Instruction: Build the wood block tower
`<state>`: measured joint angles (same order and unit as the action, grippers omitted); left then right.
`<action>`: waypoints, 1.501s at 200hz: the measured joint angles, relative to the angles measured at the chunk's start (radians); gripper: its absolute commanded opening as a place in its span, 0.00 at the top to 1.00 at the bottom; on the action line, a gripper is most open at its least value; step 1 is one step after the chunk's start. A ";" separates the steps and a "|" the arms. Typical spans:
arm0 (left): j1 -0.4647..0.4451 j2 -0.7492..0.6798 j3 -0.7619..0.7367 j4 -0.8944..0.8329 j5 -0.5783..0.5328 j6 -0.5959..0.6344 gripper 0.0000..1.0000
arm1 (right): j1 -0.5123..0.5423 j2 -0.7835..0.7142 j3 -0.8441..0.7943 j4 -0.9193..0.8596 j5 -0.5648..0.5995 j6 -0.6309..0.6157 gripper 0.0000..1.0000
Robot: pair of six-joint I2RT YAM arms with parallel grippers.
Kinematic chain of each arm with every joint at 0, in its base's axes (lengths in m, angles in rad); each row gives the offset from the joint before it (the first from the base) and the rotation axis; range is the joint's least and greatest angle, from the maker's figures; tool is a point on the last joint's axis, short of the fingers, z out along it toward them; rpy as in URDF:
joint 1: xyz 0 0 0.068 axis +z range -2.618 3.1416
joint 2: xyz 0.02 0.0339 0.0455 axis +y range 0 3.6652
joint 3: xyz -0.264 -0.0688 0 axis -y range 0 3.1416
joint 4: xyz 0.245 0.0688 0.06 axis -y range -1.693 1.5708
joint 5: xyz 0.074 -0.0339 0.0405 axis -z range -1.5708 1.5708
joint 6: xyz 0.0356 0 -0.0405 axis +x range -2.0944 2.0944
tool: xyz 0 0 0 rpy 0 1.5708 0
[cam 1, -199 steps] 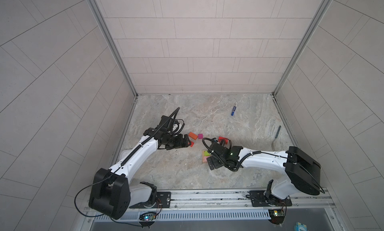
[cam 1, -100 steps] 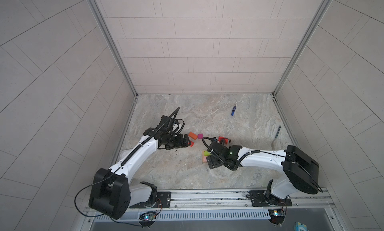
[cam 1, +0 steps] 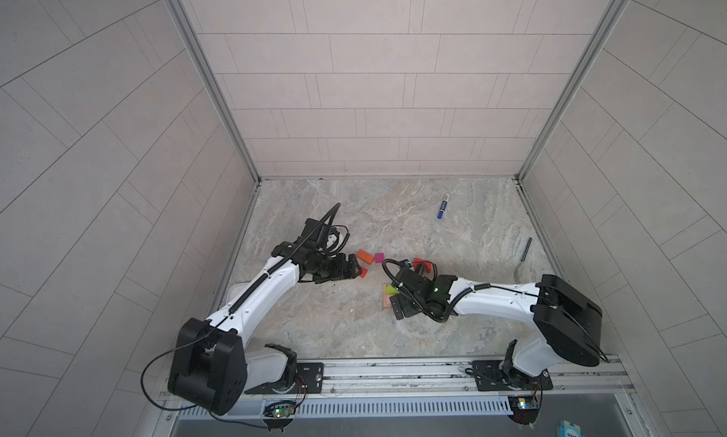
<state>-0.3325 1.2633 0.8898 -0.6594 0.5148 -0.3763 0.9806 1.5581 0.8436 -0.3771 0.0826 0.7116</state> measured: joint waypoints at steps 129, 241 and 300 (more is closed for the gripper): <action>0.000 0.000 0.000 0.000 0.000 0.000 0.06 | -0.006 0.000 0.000 0.000 0.000 0.003 0.01; 0.000 0.000 0.000 0.000 0.000 0.000 0.06 | -0.008 -0.064 -0.006 -0.018 0.003 0.007 0.02; 0.000 0.000 0.000 0.000 0.000 0.000 0.06 | -0.011 -0.084 -0.037 -0.037 0.005 0.011 0.02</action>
<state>-0.3325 1.2633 0.8898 -0.6594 0.5148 -0.3767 0.9691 1.4746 0.8070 -0.4145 0.0872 0.7223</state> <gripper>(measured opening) 0.942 0.982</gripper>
